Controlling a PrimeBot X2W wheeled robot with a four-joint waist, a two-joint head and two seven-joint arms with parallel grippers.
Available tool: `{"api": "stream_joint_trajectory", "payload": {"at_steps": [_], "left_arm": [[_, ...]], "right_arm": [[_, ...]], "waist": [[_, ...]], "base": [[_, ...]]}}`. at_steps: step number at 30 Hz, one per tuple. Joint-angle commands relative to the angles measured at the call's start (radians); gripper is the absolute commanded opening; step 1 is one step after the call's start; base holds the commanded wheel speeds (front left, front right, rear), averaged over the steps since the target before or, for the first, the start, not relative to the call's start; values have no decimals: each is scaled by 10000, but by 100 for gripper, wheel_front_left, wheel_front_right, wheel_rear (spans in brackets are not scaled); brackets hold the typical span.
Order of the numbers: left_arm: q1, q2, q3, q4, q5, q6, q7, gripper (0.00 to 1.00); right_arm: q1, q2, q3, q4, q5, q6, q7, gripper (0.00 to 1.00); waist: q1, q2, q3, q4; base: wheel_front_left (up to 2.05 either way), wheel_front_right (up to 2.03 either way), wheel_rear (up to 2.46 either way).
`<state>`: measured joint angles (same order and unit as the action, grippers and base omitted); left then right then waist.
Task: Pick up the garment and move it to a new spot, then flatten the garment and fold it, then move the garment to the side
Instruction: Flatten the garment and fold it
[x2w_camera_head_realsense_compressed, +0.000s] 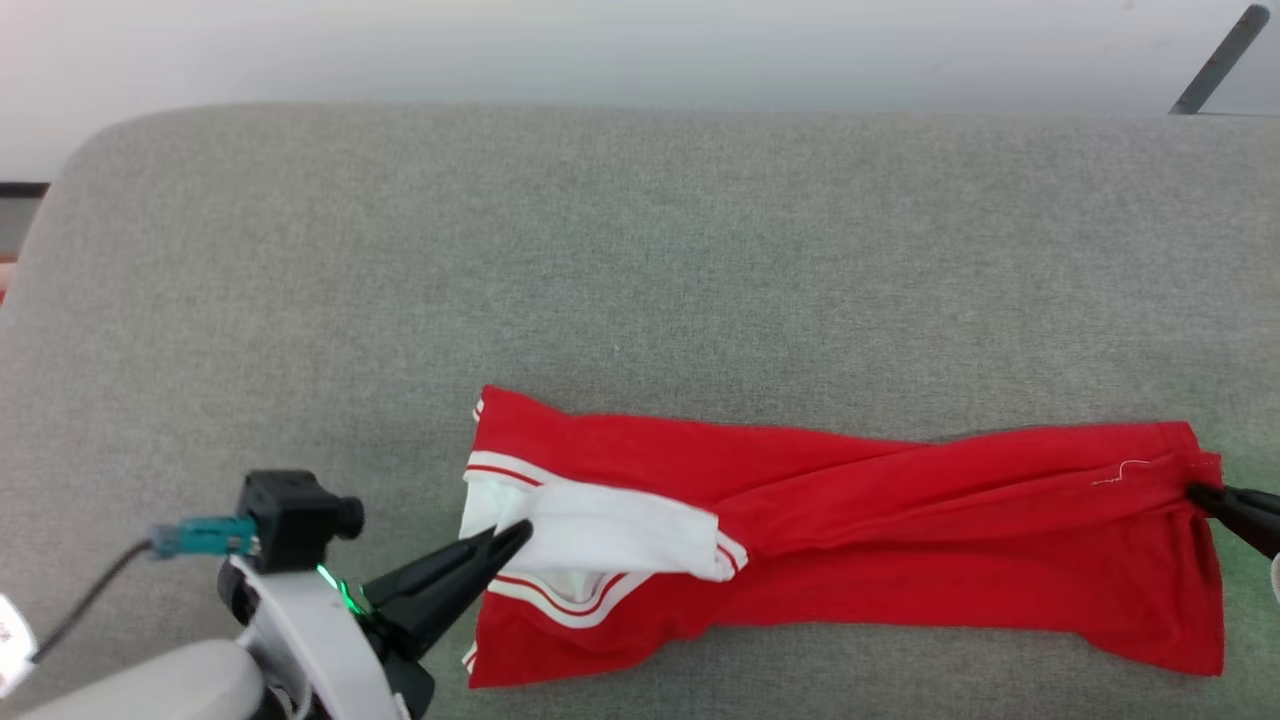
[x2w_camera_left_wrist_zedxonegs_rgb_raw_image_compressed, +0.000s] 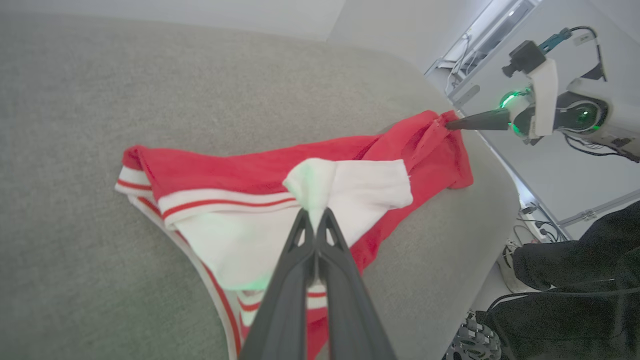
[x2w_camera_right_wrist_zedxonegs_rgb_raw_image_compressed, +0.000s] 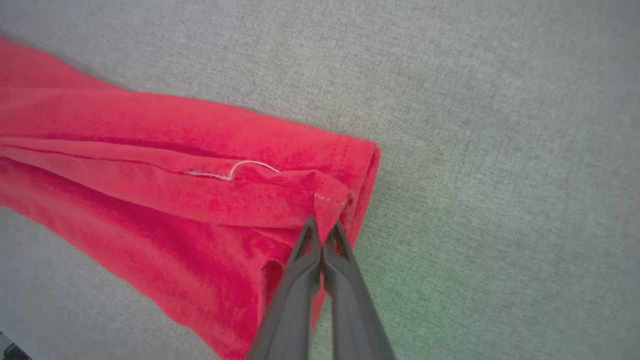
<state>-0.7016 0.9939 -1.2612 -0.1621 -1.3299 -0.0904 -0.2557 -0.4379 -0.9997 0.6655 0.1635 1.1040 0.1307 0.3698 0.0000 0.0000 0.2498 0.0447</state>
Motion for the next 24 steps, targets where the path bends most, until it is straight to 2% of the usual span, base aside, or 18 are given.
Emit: {"api": "stream_joint_trajectory", "payload": {"at_steps": [1,11,13,15,16,18,20,21,22,24], "left_arm": [[156,-113,7,167,73,33,-42,0],[681,-1401,369,2138,226,-196,-98,0],[721,-1633,377,2517,297,-210,-92,3],[731,-1798,436,2784,309,-253,-94,9],[733,-1849,482,2895,327,-259,-95,19],[794,-1949,594,3020,348,-292,-96,26],[873,-2017,756,3086,380,-325,-97,43],[929,-2042,907,3071,381,-328,-98,51],[1003,-2064,1055,3035,386,-347,-97,64],[1163,-2075,1373,2928,481,-347,-79,90]], "right_arm": [[179,156,-113,78,-47,-1,-3,0],[666,1127,-724,631,-582,-1,12,0],[700,1352,-754,729,-734,-1,25,0],[721,1526,-780,787,-855,-1,41,0],[730,1605,-797,791,-896,-1,50,0],[748,1726,-884,758,-934,-1,-27,2],[746,1799,-1012,697,-917,-1,-107,49],[788,1831,-1066,607,-833,-1,-118,91],[855,1825,-1112,506,-728,0,-110,100],[906,1682,-1311,393,-599,-1,-163,100]], "waist": [[0,0,76,36],[0,0,468,47],[0,0,514,19],[0,0,540,-17],[0,0,541,-31],[0,0,509,-56],[0,0,433,-71],[0,0,380,-66],[0,0,318,-57],[0,0,197,-18]], "base": [[0,0,0],[0,0,0],[0,0,0],[0,0,0],[0,0,0],[0,0,0],[0,0,0],[0,0,0],[0,0,0],[0,0,0]]}}
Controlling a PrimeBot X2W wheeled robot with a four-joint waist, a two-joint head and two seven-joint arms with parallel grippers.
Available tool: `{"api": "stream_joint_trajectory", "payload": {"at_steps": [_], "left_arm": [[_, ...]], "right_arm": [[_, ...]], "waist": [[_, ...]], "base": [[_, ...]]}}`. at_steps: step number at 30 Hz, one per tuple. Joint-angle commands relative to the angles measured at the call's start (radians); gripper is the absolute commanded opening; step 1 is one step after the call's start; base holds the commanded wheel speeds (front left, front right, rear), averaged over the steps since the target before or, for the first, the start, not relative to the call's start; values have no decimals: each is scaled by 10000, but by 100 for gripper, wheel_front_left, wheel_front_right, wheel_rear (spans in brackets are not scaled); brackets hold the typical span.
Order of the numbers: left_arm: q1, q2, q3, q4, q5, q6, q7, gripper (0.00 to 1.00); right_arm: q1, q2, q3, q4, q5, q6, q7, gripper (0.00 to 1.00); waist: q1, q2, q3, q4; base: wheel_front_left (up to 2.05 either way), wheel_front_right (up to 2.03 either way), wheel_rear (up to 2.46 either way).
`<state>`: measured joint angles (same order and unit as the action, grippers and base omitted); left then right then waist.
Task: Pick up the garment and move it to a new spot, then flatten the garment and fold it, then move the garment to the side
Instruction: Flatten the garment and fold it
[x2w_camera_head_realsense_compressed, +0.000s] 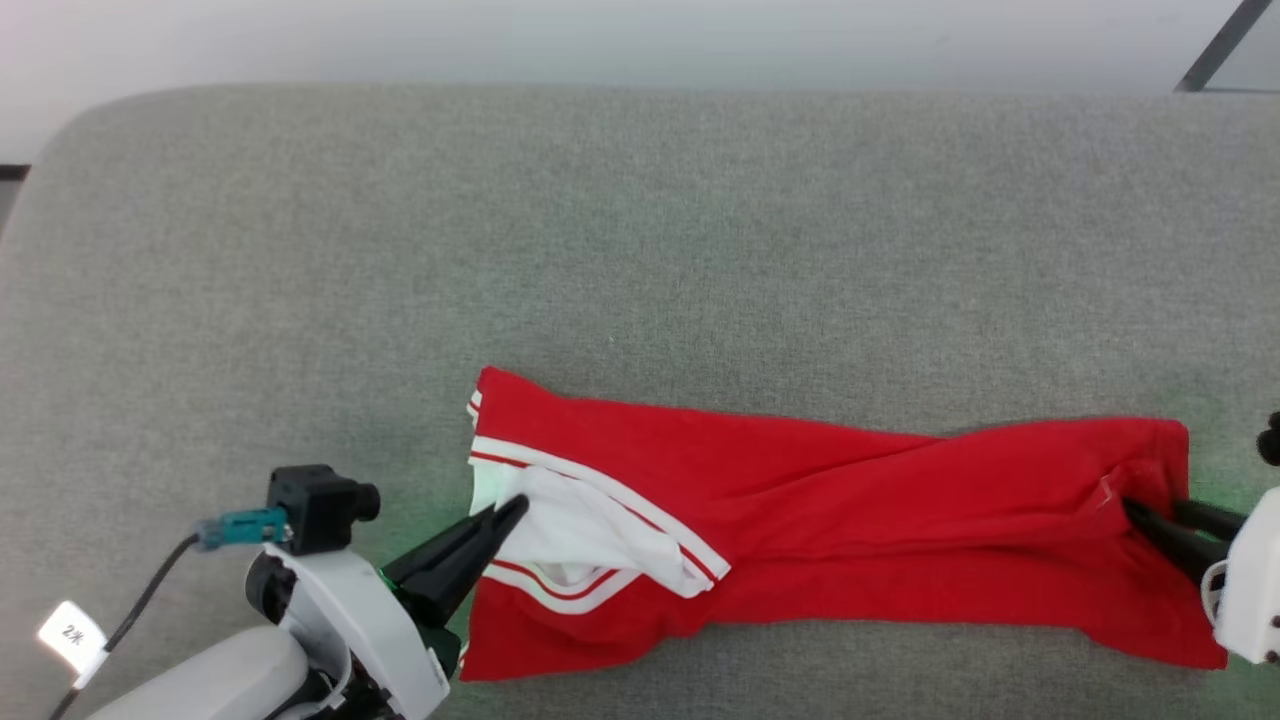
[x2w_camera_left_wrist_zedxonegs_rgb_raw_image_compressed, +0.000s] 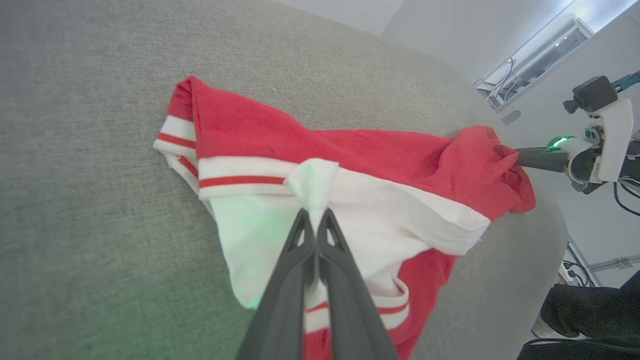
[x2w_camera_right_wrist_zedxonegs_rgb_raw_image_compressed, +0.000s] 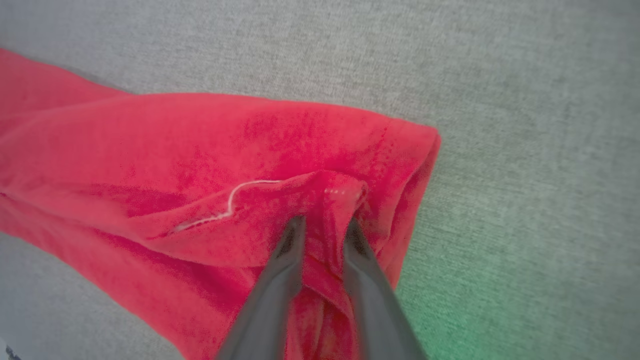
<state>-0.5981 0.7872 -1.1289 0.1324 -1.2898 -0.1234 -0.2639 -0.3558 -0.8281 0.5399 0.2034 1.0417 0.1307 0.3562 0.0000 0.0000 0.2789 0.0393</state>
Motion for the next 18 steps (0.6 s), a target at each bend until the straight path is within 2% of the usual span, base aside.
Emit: {"api": "stream_joint_trajectory", "payload": {"at_steps": [1,7,10,14,18], "left_arm": [[214,-16,207,-83,141,-29,4,98],[990,-221,1560,-489,609,-15,3,100],[1563,-479,2399,-541,986,249,4,100],[2477,-1091,3576,-493,1671,747,4,100],[3445,-2028,4920,-563,2457,1026,4,100]], "right_arm": [[128,-116,-131,-76,76,-1,-12,100],[472,-606,-723,-338,393,-1,236,100],[671,-772,-1063,-269,494,-1,403,100],[1023,-854,-1473,-53,707,-1,769,100],[1379,-830,-1763,223,1001,-1,1401,100]], "waist": [[0,0,-158,62],[0,0,-486,283],[0,0,-637,455],[0,0,-745,713],[0,0,-751,1005]], "base": [[0,0,0],[0,0,0],[0,0,0],[0,0,0],[0,0,0]]}}
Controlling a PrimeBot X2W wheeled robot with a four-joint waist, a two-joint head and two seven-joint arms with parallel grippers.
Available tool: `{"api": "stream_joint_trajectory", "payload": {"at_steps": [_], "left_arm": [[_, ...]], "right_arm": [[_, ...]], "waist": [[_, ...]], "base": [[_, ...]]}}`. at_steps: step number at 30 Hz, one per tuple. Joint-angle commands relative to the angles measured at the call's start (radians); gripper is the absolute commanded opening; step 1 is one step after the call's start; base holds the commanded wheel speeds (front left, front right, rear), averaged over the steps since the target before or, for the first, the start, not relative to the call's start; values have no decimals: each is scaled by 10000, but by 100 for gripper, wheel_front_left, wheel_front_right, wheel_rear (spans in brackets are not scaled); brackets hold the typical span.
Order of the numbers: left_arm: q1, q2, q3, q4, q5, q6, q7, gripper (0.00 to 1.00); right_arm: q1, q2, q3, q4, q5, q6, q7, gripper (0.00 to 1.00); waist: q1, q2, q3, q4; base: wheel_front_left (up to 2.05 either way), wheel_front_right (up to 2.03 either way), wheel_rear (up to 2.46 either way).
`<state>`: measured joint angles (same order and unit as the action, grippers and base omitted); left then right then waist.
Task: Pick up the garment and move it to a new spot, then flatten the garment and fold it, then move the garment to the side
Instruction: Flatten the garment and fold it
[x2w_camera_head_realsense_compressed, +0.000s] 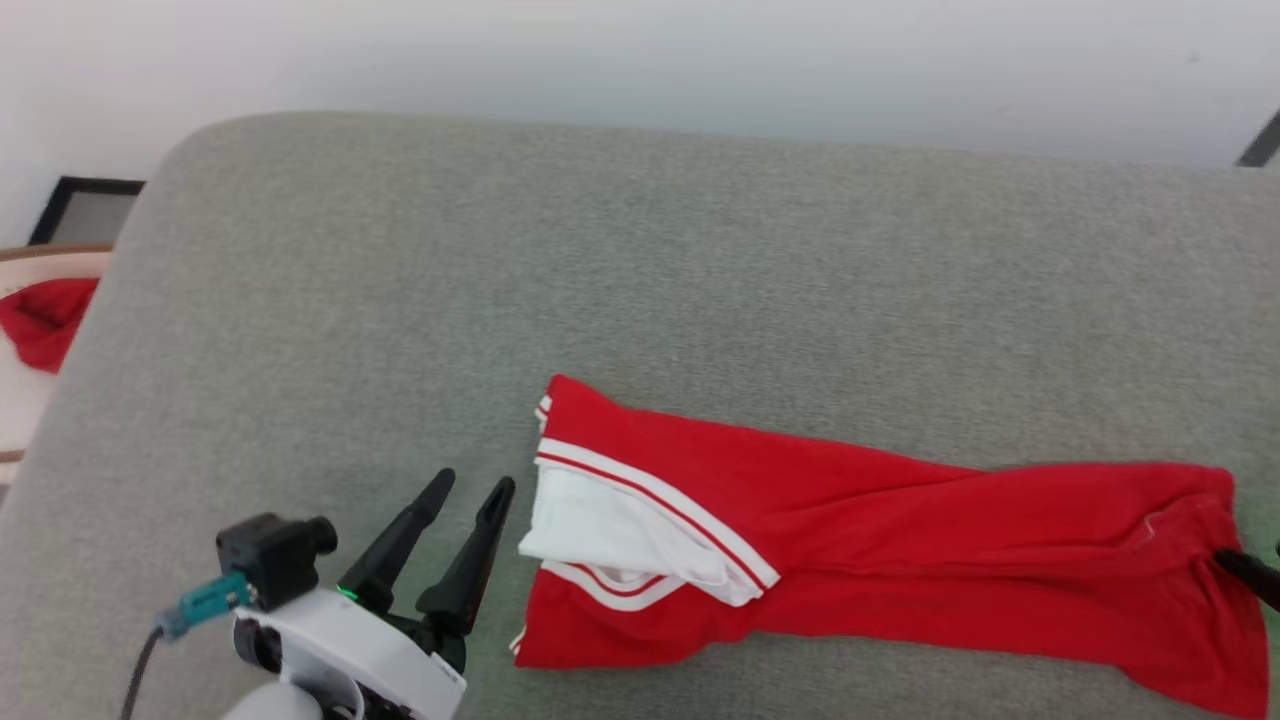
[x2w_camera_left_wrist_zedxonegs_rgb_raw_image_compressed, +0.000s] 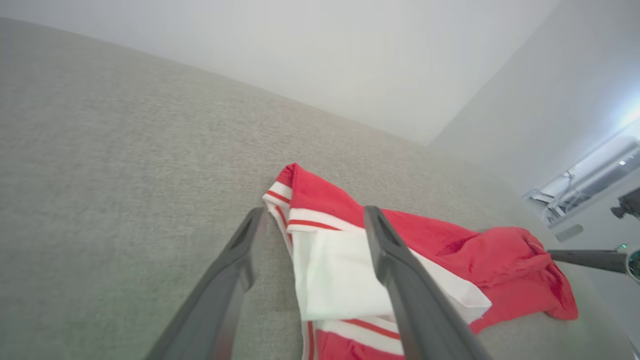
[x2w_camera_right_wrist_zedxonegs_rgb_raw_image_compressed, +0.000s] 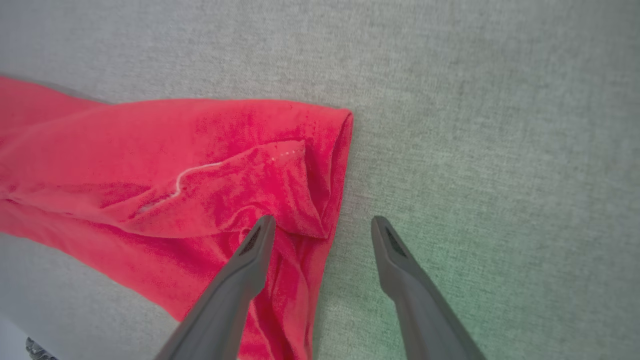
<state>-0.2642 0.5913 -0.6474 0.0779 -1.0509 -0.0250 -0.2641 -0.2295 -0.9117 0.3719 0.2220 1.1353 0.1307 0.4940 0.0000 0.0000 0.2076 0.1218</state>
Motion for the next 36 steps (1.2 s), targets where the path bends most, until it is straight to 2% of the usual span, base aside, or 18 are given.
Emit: {"api": "stream_joint_trajectory", "payload": {"at_steps": [1,4,8,10,20,23,28,31,36], "left_arm": [[364,-311,386,-30,280,55,5,100],[996,-952,1247,35,838,-44,5,100],[1483,-1538,2016,281,1736,-124,5,100],[1533,-1654,2197,328,1990,-135,5,100],[1730,-2693,3843,313,5357,146,5,100],[1878,-3019,4280,208,6093,44,5,100],[2053,-3522,4761,479,6639,-397,5,100],[2039,-3779,4987,631,6807,-600,5,100],[2061,-4054,5359,836,7063,-830,5,100]], "right_arm": [[175,-21,-162,131,67,-1,139,100],[385,-21,-397,391,80,-1,490,100],[431,113,-783,769,46,-1,849,100],[435,164,-859,880,-6,-1,982,100],[295,1260,-1174,1830,-730,-1,2422,100],[308,1635,-1236,1847,-962,6,2801,100],[407,2112,-1433,1920,-1515,26,3415,100],[502,2342,-1588,1800,-1908,28,3606,0],[651,2509,-2263,1664,-2311,10,3531,0]], "waist": [[0,0,-34,272],[0,0,-33,532],[0,0,-24,804],[0,0,-22,868],[0,0,-94,1175],[0,0,-120,1184],[0,0,-100,1176],[0,0,-46,1156],[0,0,5,1077]], "base": [[0,0,0],[0,0,0],[0,0,0],[0,0,0],[0,0,0],[0,0,0],[0,0,0],[0,0,0],[0,0,0]]}}
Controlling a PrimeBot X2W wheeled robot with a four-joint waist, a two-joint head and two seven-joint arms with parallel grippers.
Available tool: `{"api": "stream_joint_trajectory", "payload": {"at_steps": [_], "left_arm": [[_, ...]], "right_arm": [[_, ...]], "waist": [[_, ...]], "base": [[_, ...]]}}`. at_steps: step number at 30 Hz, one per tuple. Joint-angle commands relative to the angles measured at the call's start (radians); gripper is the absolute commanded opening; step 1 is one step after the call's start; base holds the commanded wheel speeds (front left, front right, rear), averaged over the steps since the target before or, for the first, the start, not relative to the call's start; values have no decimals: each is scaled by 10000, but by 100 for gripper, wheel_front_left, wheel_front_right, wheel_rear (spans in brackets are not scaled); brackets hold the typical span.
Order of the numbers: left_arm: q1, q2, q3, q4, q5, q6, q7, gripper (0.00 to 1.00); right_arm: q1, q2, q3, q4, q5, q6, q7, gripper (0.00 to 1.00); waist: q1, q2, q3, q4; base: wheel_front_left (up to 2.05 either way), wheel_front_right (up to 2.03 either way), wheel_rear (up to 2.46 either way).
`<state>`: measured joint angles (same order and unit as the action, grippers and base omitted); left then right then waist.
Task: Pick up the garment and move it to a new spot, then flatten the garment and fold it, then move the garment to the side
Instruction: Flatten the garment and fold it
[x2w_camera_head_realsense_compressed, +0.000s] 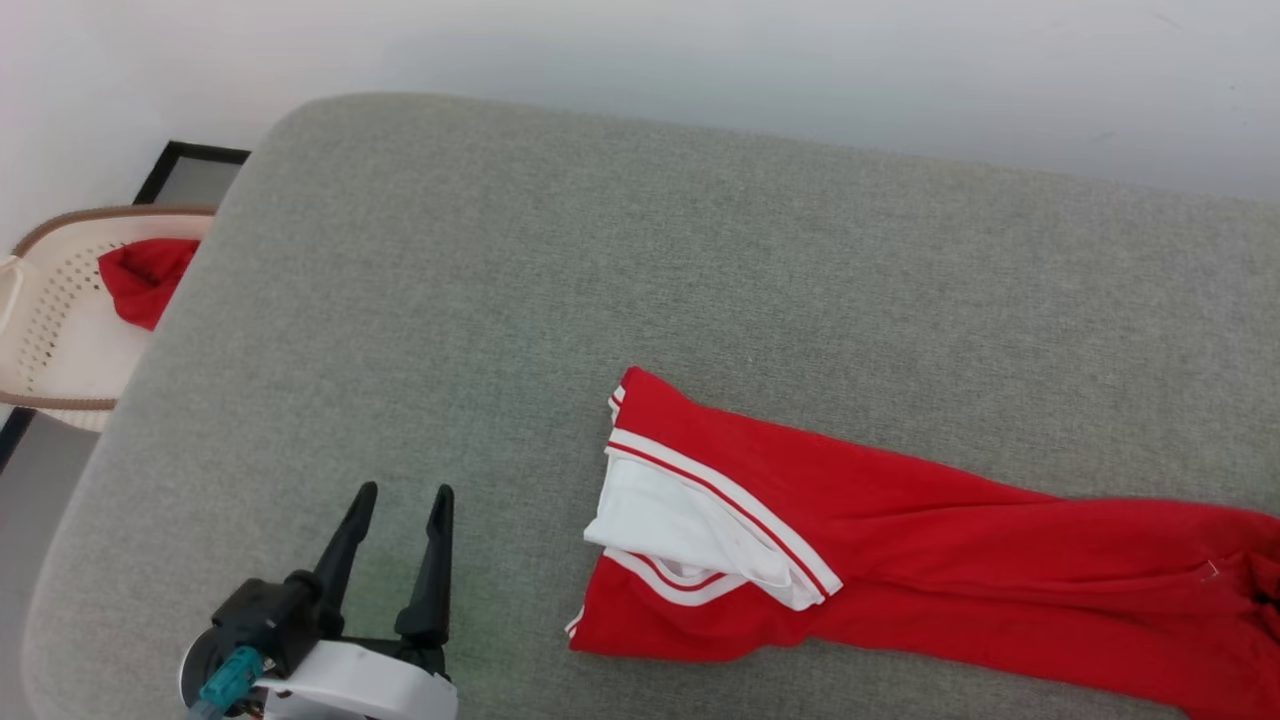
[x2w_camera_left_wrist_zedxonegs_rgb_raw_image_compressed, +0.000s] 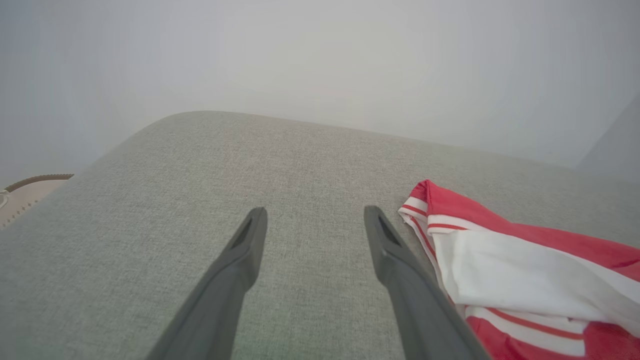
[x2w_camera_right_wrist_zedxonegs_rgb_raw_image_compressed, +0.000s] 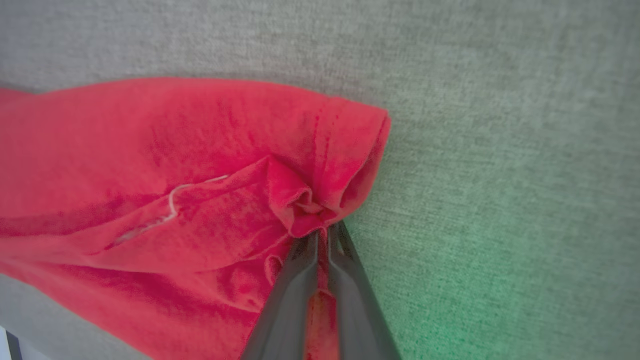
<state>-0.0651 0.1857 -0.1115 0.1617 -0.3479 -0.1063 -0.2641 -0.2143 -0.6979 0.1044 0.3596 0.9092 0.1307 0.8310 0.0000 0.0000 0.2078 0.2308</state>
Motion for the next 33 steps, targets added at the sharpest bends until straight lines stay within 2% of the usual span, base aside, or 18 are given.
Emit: {"api": "stream_joint_trajectory", "payload": {"at_steps": [1,10,23,28,33], "left_arm": [[80,-41,70,26,81,-57,5,100],[122,-158,486,-19,317,-214,5,100],[-170,80,552,-202,312,-246,5,100],[-222,74,503,-160,272,-249,5,100],[-75,16,462,-52,231,-250,5,100]], "right_arm": [[496,427,232,243,-105,-3,56,0],[380,401,-1777,220,-334,-18,-931,0],[642,-736,-4877,1022,-656,-7,-1484,0],[759,-509,-4727,650,-698,-6,-1417,0],[1077,-31,-4055,-913,-472,-4,-1298,0]], "waist": [[0,0,1,-42],[0,0,14,-503],[0,0,615,-951],[0,0,536,-1067],[0,0,292,-1209]], "base": [[0,0,0],[0,0,0],[0,0,0],[0,0,0],[0,0,0]]}}
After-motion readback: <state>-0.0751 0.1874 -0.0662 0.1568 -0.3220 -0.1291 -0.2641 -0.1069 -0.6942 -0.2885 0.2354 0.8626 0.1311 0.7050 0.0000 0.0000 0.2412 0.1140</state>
